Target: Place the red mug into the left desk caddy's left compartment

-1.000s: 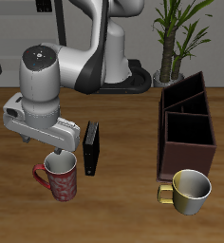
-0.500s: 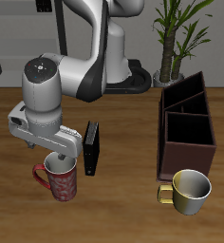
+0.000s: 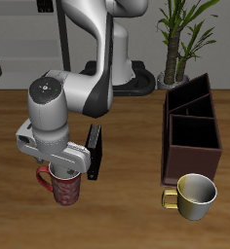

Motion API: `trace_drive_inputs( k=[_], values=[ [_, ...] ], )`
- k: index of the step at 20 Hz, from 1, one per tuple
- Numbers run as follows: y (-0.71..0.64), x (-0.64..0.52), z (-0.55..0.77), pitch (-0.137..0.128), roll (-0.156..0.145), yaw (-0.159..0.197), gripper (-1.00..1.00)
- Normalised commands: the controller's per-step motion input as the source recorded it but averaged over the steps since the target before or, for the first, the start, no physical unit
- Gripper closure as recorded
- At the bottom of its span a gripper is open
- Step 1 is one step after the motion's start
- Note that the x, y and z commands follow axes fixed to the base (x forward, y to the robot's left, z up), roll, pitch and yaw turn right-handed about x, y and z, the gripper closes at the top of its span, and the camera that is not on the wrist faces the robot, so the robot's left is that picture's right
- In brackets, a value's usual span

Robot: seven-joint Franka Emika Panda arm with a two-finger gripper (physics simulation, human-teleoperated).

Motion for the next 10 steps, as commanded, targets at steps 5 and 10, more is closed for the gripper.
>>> trace_drive_inputs(
  k=[5,10],
  values=[
    [-0.05,0.06,-0.37,0.043,0.046,-0.041,1.00],
    [0.03,0.02,-0.07,0.025,0.005,-0.042,1.00]
  ],
)
